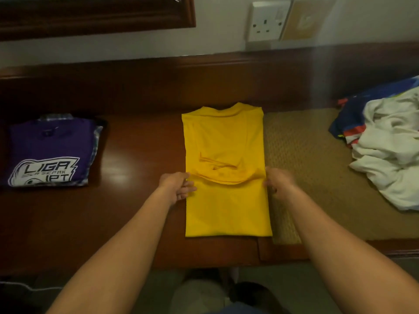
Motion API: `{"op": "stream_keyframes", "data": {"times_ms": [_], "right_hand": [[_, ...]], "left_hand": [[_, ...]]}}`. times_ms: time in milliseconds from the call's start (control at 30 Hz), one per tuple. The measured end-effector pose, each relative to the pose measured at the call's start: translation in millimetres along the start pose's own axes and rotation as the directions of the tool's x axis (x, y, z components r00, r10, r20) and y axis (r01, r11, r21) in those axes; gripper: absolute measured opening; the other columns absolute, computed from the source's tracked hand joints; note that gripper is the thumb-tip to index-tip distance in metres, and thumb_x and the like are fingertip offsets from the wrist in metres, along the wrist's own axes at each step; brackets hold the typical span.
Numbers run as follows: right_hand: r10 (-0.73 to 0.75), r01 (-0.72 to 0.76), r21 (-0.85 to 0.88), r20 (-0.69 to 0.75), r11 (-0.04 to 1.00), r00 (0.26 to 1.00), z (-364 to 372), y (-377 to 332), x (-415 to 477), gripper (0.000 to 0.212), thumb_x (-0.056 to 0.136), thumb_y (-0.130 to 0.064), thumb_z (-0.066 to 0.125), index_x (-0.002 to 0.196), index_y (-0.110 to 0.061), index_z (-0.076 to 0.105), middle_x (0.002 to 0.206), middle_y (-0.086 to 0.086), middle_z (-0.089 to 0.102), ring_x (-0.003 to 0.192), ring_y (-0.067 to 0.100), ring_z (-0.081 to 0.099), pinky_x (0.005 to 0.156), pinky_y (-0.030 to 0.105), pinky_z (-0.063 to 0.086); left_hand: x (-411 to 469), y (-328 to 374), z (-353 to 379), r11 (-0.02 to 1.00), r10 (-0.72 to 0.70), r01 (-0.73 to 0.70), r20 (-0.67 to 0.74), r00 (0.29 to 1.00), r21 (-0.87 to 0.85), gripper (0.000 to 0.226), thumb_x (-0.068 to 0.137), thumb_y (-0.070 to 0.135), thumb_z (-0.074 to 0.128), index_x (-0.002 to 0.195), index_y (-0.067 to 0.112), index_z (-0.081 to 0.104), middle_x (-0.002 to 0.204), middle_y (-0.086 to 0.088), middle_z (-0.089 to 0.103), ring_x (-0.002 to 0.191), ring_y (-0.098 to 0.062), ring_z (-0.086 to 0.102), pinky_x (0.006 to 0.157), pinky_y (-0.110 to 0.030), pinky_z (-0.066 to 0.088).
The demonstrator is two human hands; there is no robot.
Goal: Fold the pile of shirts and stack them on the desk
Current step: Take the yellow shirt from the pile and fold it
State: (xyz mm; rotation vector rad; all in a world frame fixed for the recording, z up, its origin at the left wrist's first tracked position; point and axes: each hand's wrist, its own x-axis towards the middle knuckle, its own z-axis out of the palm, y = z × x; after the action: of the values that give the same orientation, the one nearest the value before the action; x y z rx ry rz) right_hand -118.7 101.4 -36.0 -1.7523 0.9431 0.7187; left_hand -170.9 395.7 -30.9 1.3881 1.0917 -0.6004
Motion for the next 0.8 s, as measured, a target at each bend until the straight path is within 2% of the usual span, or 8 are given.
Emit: {"op": "stream_keyframes", "data": {"times_ms": [67, 167, 267, 367, 467, 567, 700, 800], "right_hand": [[-0.298, 0.255, -0.278, -0.125, 0.926, 0.946, -0.4, 5.0, 9.3, 0.036, 0.097, -0.038, 0.064, 0.117, -0.009, 0.071, 0.111, 0.013, 0.072, 0.099, 0.029, 0.068, 0.087, 0.044, 0.055], [-0.627, 0.569, -0.508, 0.071, 0.647, 0.776, 3.2, 6.4, 12.9, 0.041, 0.092, -0.033, 0.072, 0.129, -0.015, 0.066, 0.121, 0.012, 0.065, 0.111, 0.031, 0.062, 0.096, 0.041, 0.050], [-0.639, 0.614, -0.692, 0.284, 0.379, 0.715, 11.7, 0.6, 18.6, 0.056, 0.090, -0.037, 0.072, 0.141, -0.019, 0.057, 0.133, 0.010, 0.054, 0.123, 0.030, 0.049, 0.102, 0.041, 0.042], [-0.658, 0.568, -0.798, 0.320, 0.200, 0.682, 16.7, -4.4, 25.1, 0.049, 0.093, -0.038, 0.069, 0.137, -0.021, 0.058, 0.127, 0.009, 0.053, 0.118, 0.029, 0.050, 0.097, 0.039, 0.042], [-0.625, 0.551, -0.813, 0.332, 0.189, 0.706, 18.5, -15.0, 28.5, 0.034, 0.093, -0.036, 0.070, 0.123, -0.020, 0.068, 0.120, 0.010, 0.060, 0.113, 0.029, 0.056, 0.091, 0.036, 0.044], [-0.594, 0.576, -0.758, 0.320, 0.306, 0.738, 15.8, -19.7, 31.7, 0.030, 0.091, -0.034, 0.073, 0.117, -0.020, 0.072, 0.119, 0.010, 0.064, 0.111, 0.029, 0.059, 0.092, 0.038, 0.047], [-0.675, 0.603, -0.736, 0.278, 0.308, 0.684, 8.0, -0.6, 25.9, 0.043, 0.091, -0.034, 0.072, 0.131, -0.021, 0.063, 0.123, 0.008, 0.058, 0.116, 0.029, 0.054, 0.098, 0.042, 0.046], [-0.704, 0.645, -0.650, 0.231, 0.403, 0.672, -0.5, 24.9, 16.5, 0.057, 0.091, -0.031, 0.072, 0.144, -0.021, 0.053, 0.130, 0.007, 0.054, 0.120, 0.027, 0.051, 0.100, 0.042, 0.045]], "left_hand": [[12.7, -5.6, -0.5, 0.944, 0.227, -0.192, -0.105, 0.968, 0.270, 0.029, 0.097, 0.021, 0.066, 0.126, 0.014, 0.065, 0.100, -0.006, 0.073, 0.075, -0.020, 0.070, 0.059, -0.032, 0.054], [23.5, -13.2, 1.4, 0.656, 0.515, -0.434, 0.055, 0.856, 0.618, 0.042, 0.092, 0.024, 0.074, 0.133, 0.020, 0.062, 0.124, -0.005, 0.062, 0.098, -0.020, 0.062, 0.076, -0.025, 0.053], [34.9, -14.5, 5.5, 0.492, 0.558, -0.499, 0.182, 0.810, 0.713, 0.054, 0.090, 0.032, 0.077, 0.139, 0.021, 0.057, 0.134, -0.006, 0.053, 0.118, -0.027, 0.055, 0.100, -0.044, 0.049], [42.2, -9.1, 7.8, 0.460, 0.586, -0.491, 0.163, 0.794, 0.740, 0.040, 0.092, 0.029, 0.074, 0.129, 0.019, 0.064, 0.125, -0.006, 0.057, 0.114, -0.025, 0.056, 0.100, -0.050, 0.049], [42.6, -0.9, 9.3, 0.448, 0.603, -0.517, 0.181, 0.777, 0.729, 0.019, 0.094, 0.024, 0.072, 0.113, 0.019, 0.071, 0.115, -0.004, 0.061, 0.102, -0.020, 0.058, 0.093, -0.043, 0.052], [37.7, 0.4, 11.0, 0.490, 0.626, -0.558, 0.176, 0.760, 0.669, 0.018, 0.094, 0.019, 0.072, 0.112, 0.018, 0.072, 0.114, -0.002, 0.062, 0.100, -0.015, 0.056, 0.087, -0.030, 0.048], [34.0, -20.7, 7.5, 0.525, 0.645, -0.557, 0.126, 0.753, 0.643, 0.043, 0.094, 0.010, 0.071, 0.135, 0.016, 0.059, 0.130, -0.007, 0.055, 0.111, -0.023, 0.058, 0.100, -0.040, 0.052], [26.4, -46.1, 2.6, 0.514, 0.715, -0.579, 0.056, 0.697, 0.633, 0.049, 0.092, 0.011, 0.072, 0.138, 0.018, 0.055, 0.135, -0.004, 0.050, 0.121, -0.024, 0.053, 0.105, -0.043, 0.048]]}}
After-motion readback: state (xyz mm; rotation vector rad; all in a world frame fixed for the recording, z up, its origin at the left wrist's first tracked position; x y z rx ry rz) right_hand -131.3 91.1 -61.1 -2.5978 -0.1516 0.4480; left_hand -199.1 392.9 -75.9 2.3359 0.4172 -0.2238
